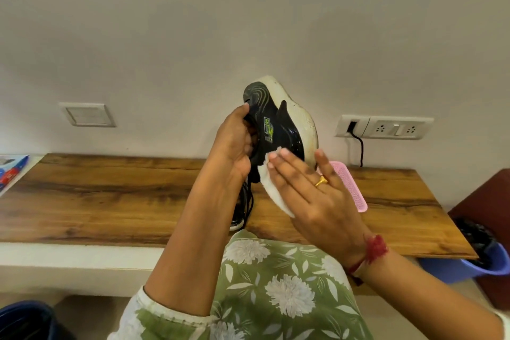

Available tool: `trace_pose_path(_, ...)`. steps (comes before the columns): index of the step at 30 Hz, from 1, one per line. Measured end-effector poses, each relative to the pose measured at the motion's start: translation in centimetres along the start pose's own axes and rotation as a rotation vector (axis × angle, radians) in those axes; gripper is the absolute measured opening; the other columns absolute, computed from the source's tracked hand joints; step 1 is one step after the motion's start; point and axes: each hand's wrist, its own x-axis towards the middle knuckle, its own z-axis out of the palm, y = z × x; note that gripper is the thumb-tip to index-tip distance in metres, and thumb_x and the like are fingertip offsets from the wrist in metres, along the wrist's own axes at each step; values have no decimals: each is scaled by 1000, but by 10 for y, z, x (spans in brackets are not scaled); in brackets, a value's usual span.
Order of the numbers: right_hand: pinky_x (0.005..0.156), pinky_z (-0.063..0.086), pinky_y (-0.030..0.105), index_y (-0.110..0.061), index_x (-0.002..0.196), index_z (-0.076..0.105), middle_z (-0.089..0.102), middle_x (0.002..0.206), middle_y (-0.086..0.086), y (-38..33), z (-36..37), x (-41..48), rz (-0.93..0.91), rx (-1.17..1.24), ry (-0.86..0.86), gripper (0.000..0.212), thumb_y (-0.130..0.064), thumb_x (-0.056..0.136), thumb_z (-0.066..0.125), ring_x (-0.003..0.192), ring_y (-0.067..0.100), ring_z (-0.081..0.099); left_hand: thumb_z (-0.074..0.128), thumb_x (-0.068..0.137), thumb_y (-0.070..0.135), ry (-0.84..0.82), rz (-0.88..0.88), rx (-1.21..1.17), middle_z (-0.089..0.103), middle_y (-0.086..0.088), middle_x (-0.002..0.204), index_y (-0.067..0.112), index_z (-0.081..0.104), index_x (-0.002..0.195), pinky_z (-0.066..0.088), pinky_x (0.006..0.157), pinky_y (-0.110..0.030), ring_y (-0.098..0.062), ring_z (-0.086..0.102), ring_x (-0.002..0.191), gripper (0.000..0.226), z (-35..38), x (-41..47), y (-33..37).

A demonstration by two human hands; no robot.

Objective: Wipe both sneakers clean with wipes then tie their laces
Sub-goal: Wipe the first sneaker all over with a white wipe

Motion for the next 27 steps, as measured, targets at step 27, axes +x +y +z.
trace_pose_path(27,71,59,28,-8,113,61,67,114,14,47,-23,-10,1702,1952,297,36,-7,78,65,100,23,66,58,86,-9,-339,-390,731,70,-15,96,2,65,104,51,91,-40,-29,66,93,22,-42,18,-17)
